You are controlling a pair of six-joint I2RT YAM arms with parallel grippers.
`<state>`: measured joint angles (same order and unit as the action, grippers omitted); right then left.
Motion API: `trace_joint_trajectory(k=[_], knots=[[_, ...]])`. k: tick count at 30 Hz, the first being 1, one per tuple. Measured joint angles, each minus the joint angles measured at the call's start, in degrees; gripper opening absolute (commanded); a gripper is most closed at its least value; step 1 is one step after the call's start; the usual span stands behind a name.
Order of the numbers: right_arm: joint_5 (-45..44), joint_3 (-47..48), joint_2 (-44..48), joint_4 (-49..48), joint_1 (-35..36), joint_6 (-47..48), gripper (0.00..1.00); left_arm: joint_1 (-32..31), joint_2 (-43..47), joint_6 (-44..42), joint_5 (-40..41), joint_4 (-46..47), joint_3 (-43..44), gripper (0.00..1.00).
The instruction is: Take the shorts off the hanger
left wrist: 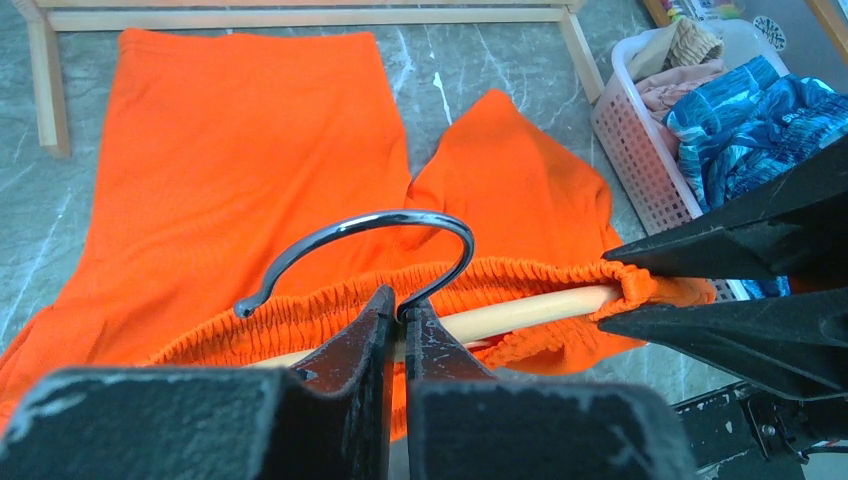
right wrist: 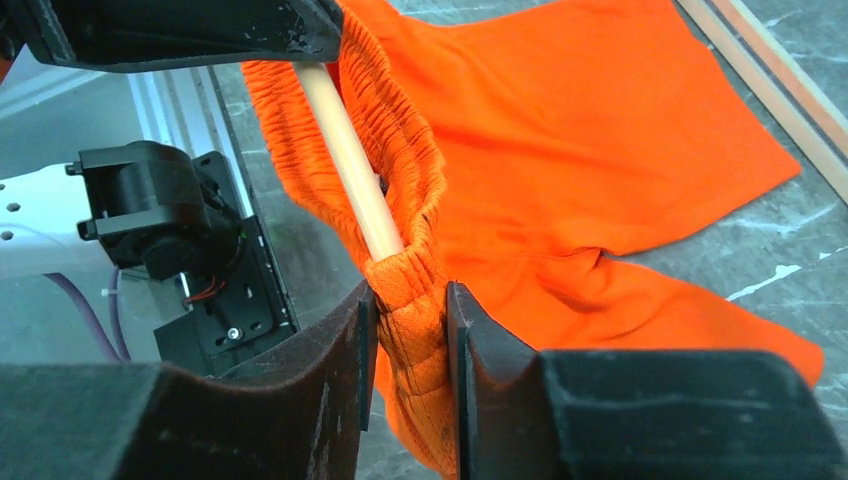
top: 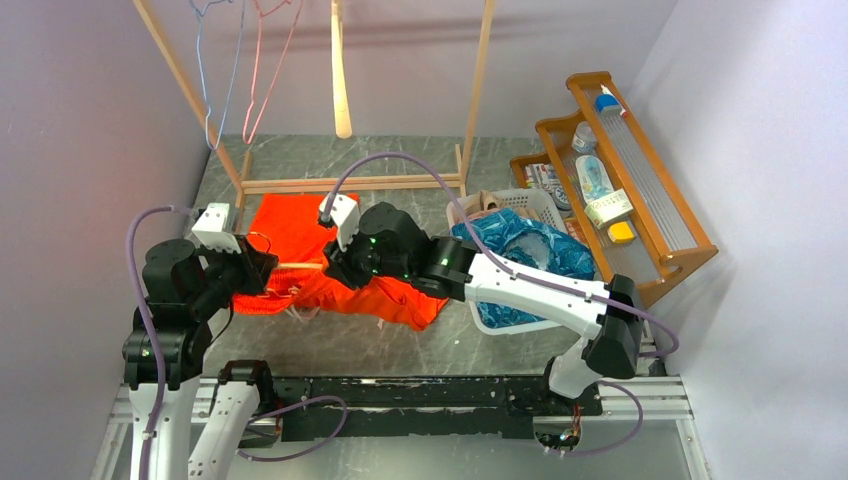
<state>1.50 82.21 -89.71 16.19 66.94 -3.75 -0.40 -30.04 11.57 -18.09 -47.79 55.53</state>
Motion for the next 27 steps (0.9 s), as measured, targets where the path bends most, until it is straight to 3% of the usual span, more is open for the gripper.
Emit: trace_joint_trajectory(k=[13,21,27], knots=[[0.61,-5.22,3.45,-4.66,0.31,-0.85,0.13,-0.07,-0.09,0.24,0.02,-0.02,-0.33,0.07],[3.8,-12.26,9.4,-11.43,-2.62,-7.48,0.01,-0.11,-1.53,1.75,0.42,0.04,-0.33,0.07],[5.05,-14.36,12.39,-13.33,-4.42,-10.75,0.0,-0.11,-1.9,2.36,2.05,1.11,-0.33,0.07]])
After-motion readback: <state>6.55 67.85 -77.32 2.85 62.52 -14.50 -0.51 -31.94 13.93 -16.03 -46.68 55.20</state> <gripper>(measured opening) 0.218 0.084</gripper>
